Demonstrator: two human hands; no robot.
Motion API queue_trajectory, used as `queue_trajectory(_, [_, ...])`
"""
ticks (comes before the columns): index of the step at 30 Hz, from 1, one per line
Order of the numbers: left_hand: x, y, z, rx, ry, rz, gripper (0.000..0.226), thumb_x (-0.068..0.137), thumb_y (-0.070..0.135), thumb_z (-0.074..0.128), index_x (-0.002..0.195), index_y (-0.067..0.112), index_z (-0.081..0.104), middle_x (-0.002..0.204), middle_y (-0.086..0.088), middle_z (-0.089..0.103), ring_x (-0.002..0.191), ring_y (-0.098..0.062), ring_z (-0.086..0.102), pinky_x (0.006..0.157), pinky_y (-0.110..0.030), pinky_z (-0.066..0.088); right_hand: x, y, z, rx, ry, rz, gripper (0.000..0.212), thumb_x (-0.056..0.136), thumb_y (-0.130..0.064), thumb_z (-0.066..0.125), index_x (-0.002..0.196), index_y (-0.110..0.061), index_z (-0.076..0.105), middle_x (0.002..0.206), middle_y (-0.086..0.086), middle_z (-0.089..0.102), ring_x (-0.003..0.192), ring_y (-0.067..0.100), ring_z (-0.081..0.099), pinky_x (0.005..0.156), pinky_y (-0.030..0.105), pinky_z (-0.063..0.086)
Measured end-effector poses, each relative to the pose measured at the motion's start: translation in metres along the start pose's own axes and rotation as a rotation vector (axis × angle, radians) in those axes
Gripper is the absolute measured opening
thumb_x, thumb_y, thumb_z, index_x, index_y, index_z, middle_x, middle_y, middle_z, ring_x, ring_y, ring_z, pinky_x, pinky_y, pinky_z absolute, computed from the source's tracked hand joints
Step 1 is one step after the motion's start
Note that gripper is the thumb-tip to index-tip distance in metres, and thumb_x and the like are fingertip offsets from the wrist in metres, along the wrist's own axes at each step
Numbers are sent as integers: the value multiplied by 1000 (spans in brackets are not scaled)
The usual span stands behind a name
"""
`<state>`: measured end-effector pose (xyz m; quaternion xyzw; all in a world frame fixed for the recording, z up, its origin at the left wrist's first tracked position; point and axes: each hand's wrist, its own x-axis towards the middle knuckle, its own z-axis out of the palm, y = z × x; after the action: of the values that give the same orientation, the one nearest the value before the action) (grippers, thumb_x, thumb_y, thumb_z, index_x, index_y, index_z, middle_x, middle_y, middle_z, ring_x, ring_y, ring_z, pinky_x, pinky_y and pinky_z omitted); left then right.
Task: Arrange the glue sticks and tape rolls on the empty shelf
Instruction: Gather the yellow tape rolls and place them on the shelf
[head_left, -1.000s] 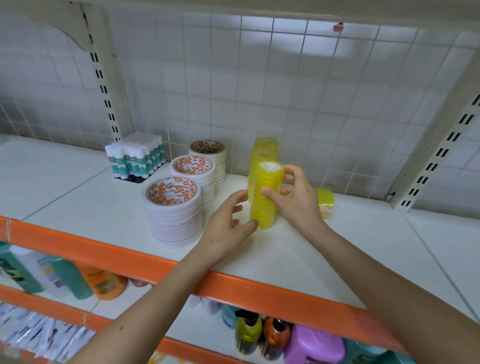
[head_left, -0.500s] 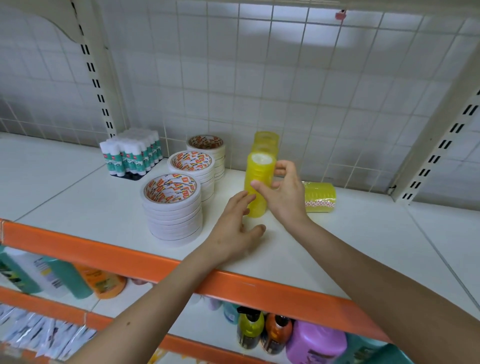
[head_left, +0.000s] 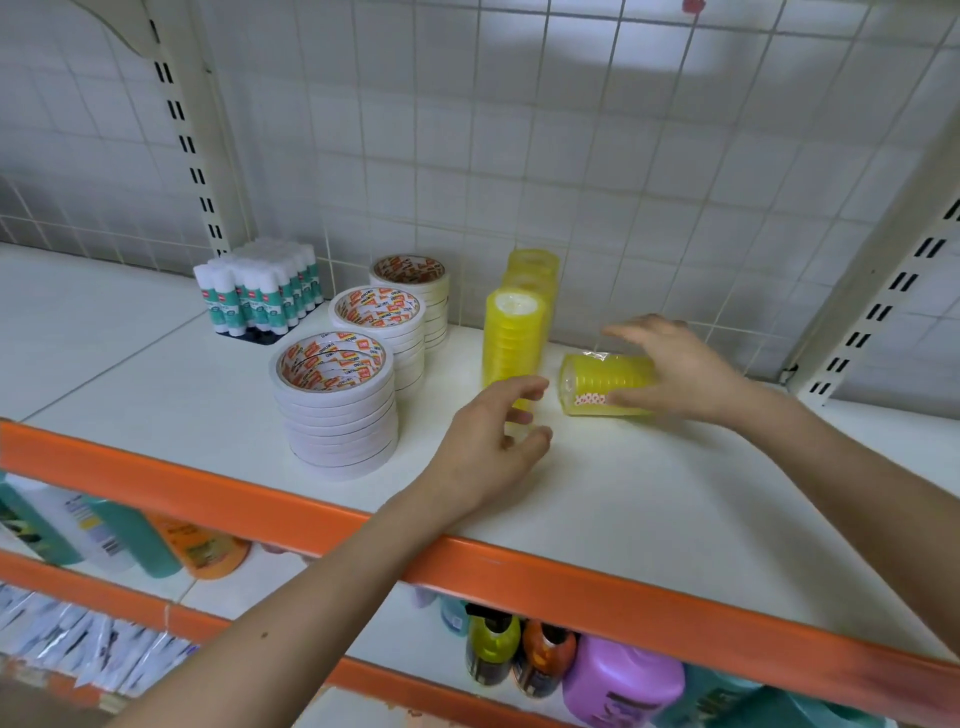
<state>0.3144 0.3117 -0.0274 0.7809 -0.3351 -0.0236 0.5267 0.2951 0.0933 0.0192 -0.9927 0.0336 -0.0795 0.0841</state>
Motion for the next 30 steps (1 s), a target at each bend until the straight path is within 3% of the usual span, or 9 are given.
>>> queue_trajectory(3, [1, 7, 14, -40, -88, -25, 38, 87, 12, 58, 123, 19, 51, 113, 10, 51, 96, -7, 54, 75, -17, 46, -3, 12, 17, -234, -109, -10, 86, 75, -38, 68, 143, -30, 17, 145, -1, 31, 129, 27, 28, 104, 37, 31])
queue_trajectory(11, [12, 13, 40, -217, -57, -214, 45, 86, 16, 61, 127, 22, 46, 116, 9, 51, 96, -10, 55, 77, -16, 43, -19, 29, 25, -4, 118, 62, 75, 75, -31, 70, 139, -29, 31, 139, -4, 41, 122, 24, 36, 98, 30, 31])
queue_trajectory(13, [16, 17, 47, -218, -36, -232, 50, 84, 18, 64, 130, 22, 43, 117, 9, 49, 103, -10, 53, 83, -19, 42, -24, 36, 19, 257, 184, 144, 72, 72, -23, 75, 135, -22, 39, 129, -1, 49, 118, 20, 44, 96, 27, 32])
queue_trajectory(16, [29, 27, 56, -288, -40, -274, 66, 78, 28, 72, 135, 22, 38, 127, 10, 48, 113, -8, 49, 92, -22, 41, -34, 41, 5, 974, 83, 209, 66, 71, -4, 72, 126, -21, 41, 126, 0, 54, 98, 8, 58, 83, 23, 48])
queue_trajectory(19, [45, 37, 66, -449, -140, -226, 74, 62, 42, 75, 128, 24, 47, 129, 6, 54, 119, -11, 51, 99, -27, 43, -45, 50, -4, 1213, -111, 114, 66, 62, -9, 78, 119, -15, 45, 109, -1, 67, 83, 5, 66, 69, 19, 54])
queue_trajectory(22, [53, 43, 75, -510, -110, -218, 44, 64, 25, 76, 103, 25, 57, 107, 4, 65, 105, -11, 58, 90, -21, 47, -54, 53, -11, 1211, -245, 60, 71, 48, -28, 86, 110, -22, 52, 104, -10, 69, 91, 5, 66, 75, 19, 54])
queue_trajectory(24, [57, 43, 83, -467, -35, -211, 53, 61, 23, 81, 108, 23, 57, 107, 4, 64, 104, -11, 59, 87, -21, 48, -58, 55, -17, 1111, -251, 73, 57, 67, -21, 79, 116, -28, 51, 120, -10, 61, 103, 4, 62, 91, 23, 50])
queue_trajectory(27, [59, 50, 96, -329, 154, -235, 66, 57, 23, 87, 112, 24, 51, 109, 7, 59, 103, -11, 55, 89, -27, 49, -60, 53, -32, 934, -61, 185, 53, 82, -10, 63, 128, -28, 44, 130, -12, 53, 113, 8, 56, 106, 40, 40])
queue_trajectory(30, [63, 60, 108, -233, 288, -241, 73, 43, 44, 83, 103, 29, 44, 107, 8, 56, 104, -17, 54, 88, -36, 49, -56, 33, -45, 723, 183, 216, 59, 75, -35, 68, 129, -32, 43, 124, -16, 51, 105, 6, 57, 92, 25, 44])
